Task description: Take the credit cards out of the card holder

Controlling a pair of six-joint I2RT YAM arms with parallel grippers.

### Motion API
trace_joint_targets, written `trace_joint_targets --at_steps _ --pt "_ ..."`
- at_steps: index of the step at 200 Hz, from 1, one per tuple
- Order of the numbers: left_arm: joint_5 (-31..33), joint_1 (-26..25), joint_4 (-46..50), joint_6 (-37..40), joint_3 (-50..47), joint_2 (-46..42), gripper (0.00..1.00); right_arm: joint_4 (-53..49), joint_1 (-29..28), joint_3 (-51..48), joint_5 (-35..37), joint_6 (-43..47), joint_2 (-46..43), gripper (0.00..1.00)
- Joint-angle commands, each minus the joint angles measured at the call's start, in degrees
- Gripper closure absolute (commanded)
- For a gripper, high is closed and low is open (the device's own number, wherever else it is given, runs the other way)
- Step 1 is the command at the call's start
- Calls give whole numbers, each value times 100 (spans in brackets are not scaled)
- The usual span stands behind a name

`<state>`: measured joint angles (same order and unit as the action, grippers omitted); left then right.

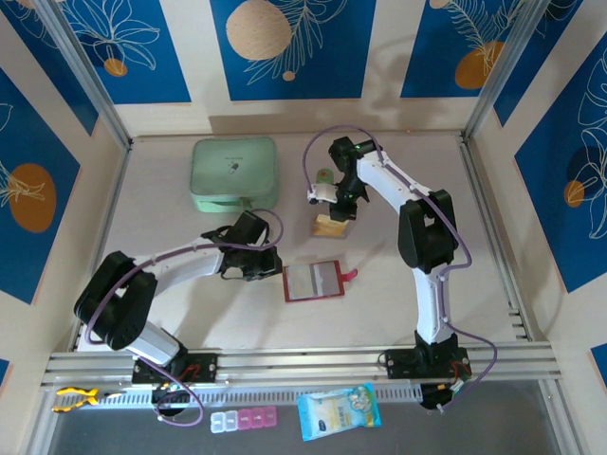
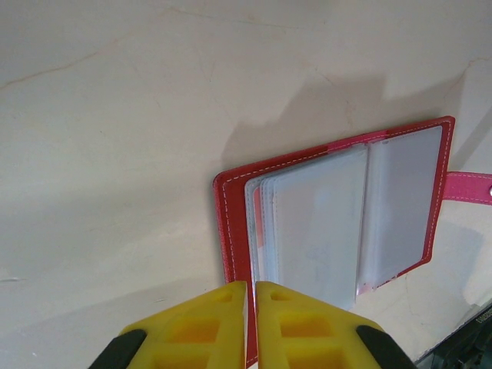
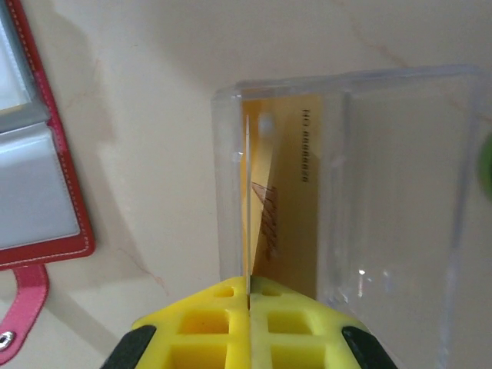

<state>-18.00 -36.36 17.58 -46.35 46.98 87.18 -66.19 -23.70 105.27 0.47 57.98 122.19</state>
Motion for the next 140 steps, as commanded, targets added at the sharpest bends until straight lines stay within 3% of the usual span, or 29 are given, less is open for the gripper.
trace_joint_targets --at_steps 1,103,140 --pt "-141 72 -1 82 -22 38 89 -136 -86 -169 -258 -119 -10 98" --pt "-159 76 -113 31 -172 -53 90 -55 -347 -543 -474 -182 -142 95" --pt "-158 85 -89 47 -139 -52 90 368 -306 -614 -253 -378 -521 82"
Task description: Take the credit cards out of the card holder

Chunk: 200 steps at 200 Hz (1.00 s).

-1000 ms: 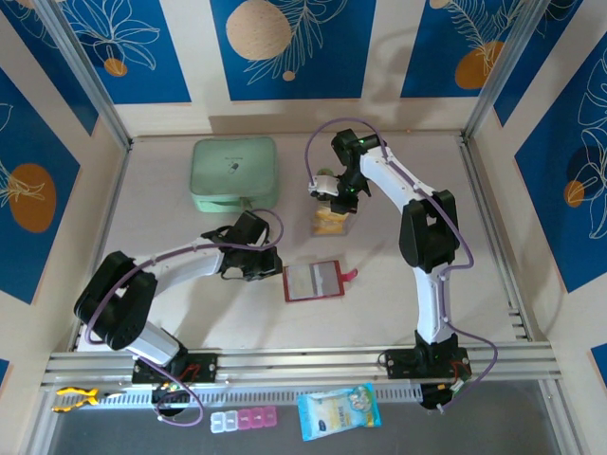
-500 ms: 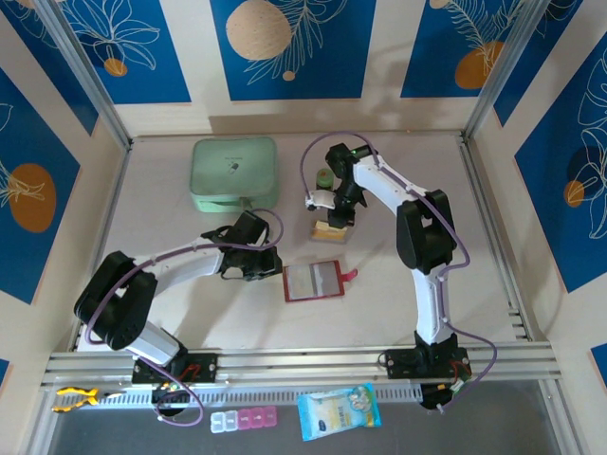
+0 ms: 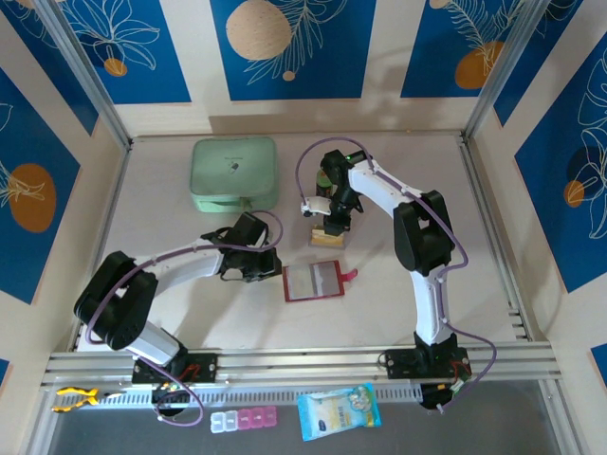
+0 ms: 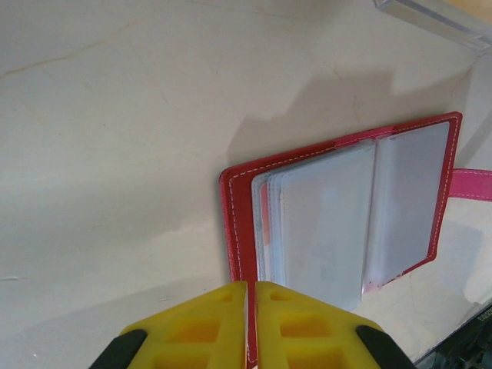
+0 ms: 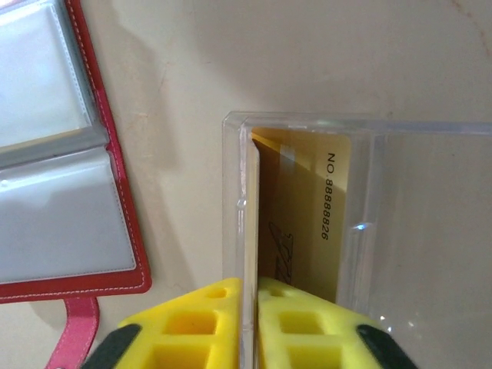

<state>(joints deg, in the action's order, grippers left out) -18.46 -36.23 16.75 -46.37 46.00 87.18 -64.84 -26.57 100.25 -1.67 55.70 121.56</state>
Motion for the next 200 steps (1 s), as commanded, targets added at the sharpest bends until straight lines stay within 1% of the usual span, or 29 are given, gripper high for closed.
trace_joint_targets --at_steps 1,20,61,79,102,126,146,179,200 --pt "-113 67 -6 49 -39 -47 90 251 -17 -115 -33 -153 -479 82" --pt "-140 72 -27 45 -15 -17 89 541 2 -294 -37 -247 -826 78" --pt "-247 55 -145 1 5 54 89 1086 1 -837 -37 -636 -1458 78" --pt "-319 38 -223 -24 8 95 89 1332 -37 -1116 -206 -1037 -1719 79" --pt "-373 -26 -317 -78 15 141 89 1667 -182 -1513 -353 -1771 -2033 80" --pt "-380 -101 -400 -128 13 192 89 2071 -371 -1982 -428 -2818 -2368 82" --pt "-404 -178 -440 -136 19 243 89 2439 -465 -2389 -513 -3910 -2644 82" --pt "-294 -297 -458 -229 -62 212 90 2976 -649 -3069 -396 -5932 -2967 83" --pt "-273 -339 -451 -245 -70 246 90 3280 -748 -3531 -352 -7014 -3210 83"
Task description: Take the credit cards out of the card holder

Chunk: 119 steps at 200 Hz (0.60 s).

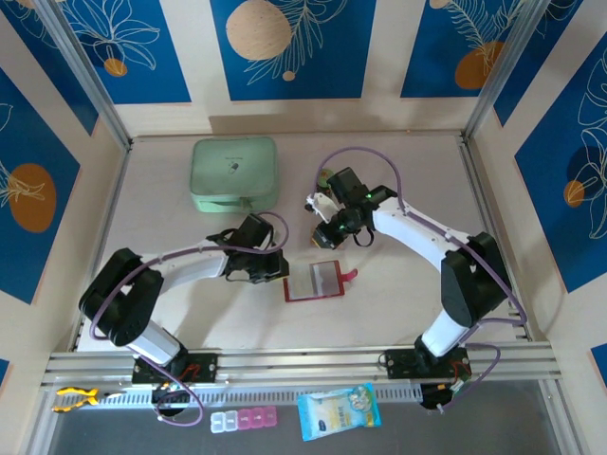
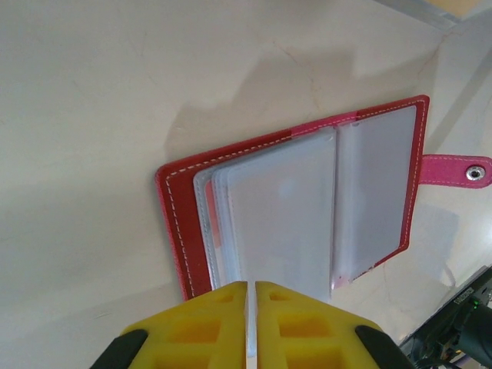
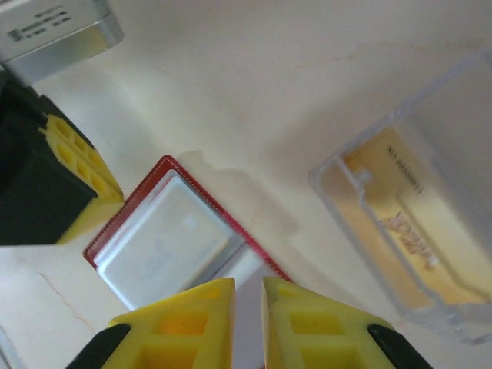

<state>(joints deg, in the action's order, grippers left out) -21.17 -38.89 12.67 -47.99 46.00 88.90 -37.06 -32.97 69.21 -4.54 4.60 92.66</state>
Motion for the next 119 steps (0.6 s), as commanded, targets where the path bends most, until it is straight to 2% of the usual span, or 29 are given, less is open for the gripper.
trace_joint_targets --at_steps 1,38,64,88,119 --pt "-2 -74 -43 -86 -67 74 90 513 -110 -453 -70 -1951 -333 83" --pt "146 -142 28 -96 -100 107 92 1415 -196 -1371 -484 -3456 -880 82" --pt "227 -170 34 -84 -128 152 93 1562 -245 -1521 -677 -4263 -897 83" --pt "251 -180 21 -87 -161 236 94 1429 -321 -1454 -1006 -4463 -687 84" --pt "262 -180 14 -63 -128 383 95 1387 -518 -1497 -913 -4533 -600 78"
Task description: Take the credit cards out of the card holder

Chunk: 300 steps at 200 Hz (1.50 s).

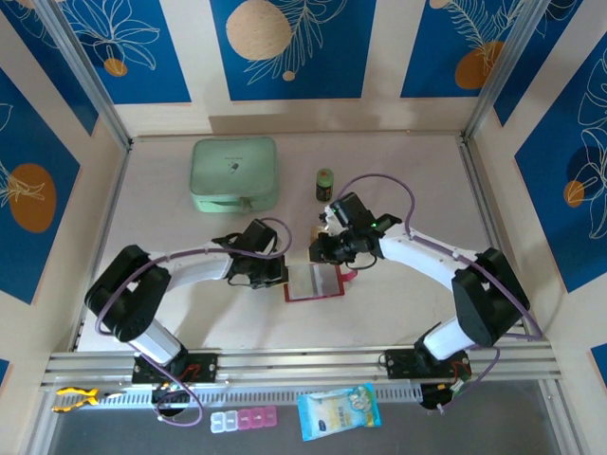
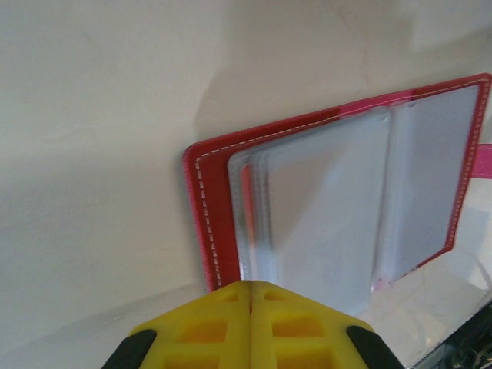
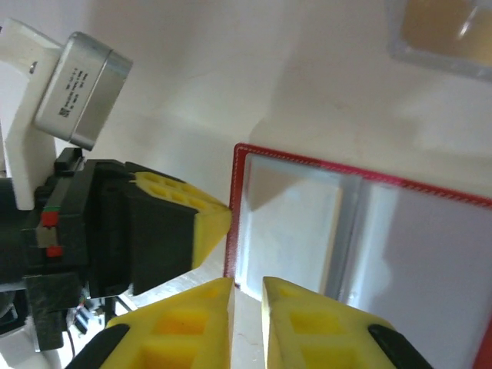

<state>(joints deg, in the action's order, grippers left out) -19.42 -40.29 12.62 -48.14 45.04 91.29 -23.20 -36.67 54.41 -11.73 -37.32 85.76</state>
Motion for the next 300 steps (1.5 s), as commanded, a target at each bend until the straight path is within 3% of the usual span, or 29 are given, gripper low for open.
trace_joint_targets --at_steps 1,45,81,237,300 --pt "92 -44 24 -47 -31 144 95 0 -153 -18 -187 -343 90 78" --pt "290 -46 275 105 98 192 95 121 -236 -225 -218 -612 91 63" --pt "176 -45 241 136 198 390 95 638 -244 -584 -590 -936 146 59" --pt "228 -43 179 108 -71 238 95 878 -218 -382 -605 -689 1021 74" --pt "202 -44 170 126 -53 276 96 817 -201 -414 -462 -652 1147 74"
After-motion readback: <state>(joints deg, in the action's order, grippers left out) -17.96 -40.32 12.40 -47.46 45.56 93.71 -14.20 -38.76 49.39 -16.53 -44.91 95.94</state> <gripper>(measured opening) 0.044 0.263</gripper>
